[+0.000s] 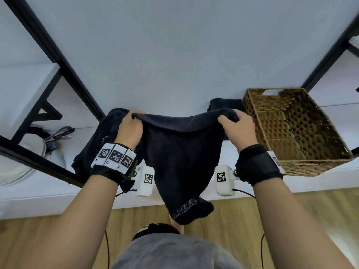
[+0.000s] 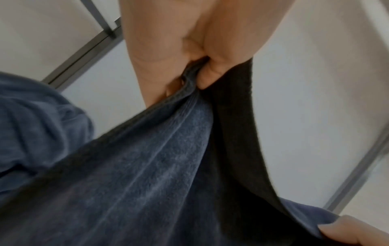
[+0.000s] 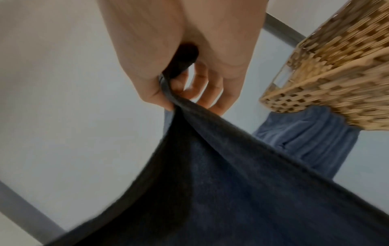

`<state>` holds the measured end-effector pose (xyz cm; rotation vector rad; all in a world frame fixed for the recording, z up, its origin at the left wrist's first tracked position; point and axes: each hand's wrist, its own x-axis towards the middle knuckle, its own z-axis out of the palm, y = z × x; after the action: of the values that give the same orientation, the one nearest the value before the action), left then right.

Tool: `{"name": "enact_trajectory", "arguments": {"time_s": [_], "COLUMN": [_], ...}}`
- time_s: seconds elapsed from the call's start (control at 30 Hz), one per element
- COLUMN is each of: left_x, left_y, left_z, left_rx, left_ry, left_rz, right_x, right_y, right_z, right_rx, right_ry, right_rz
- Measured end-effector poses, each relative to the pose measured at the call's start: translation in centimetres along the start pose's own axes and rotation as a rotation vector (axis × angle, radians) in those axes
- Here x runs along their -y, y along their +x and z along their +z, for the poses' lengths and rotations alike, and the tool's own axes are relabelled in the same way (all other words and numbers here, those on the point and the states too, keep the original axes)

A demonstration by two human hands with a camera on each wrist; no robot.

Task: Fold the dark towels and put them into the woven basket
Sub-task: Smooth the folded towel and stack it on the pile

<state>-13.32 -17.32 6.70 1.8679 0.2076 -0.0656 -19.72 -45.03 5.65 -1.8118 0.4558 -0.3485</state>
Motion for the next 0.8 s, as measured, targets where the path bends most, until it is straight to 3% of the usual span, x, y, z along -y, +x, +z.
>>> {"name": "enact_trajectory", "arguments": {"time_s": [0.3, 0.43, 0.6, 0.8], "left_x": [7.8, 9.7, 13.4, 15.8], "left_y": [5.5, 7.8, 12.4, 16.4], "left_z": [0.0, 0.1, 0.9, 4.0], "left_rx": [0.072, 0.144, 0.158, 0.194], "left_ry": [0.192, 0.272, 0.338, 0.364], "left_rz": [-0.362, -0.368, -0.389, -0.428], "right_x": [-6.9, -8.5, -10.2, -12.9], "right_y": [3.4, 6.3, 10.2, 14.0], "right_z": [3.7, 6.0, 7.8, 10.4], "right_rx": [0.044, 0.068, 0.074, 0.006], "right_ry": [-0.358, -0.430, -0.463, -0.470], "right_rz": [0.047, 0.070, 0.209, 0.305]}}
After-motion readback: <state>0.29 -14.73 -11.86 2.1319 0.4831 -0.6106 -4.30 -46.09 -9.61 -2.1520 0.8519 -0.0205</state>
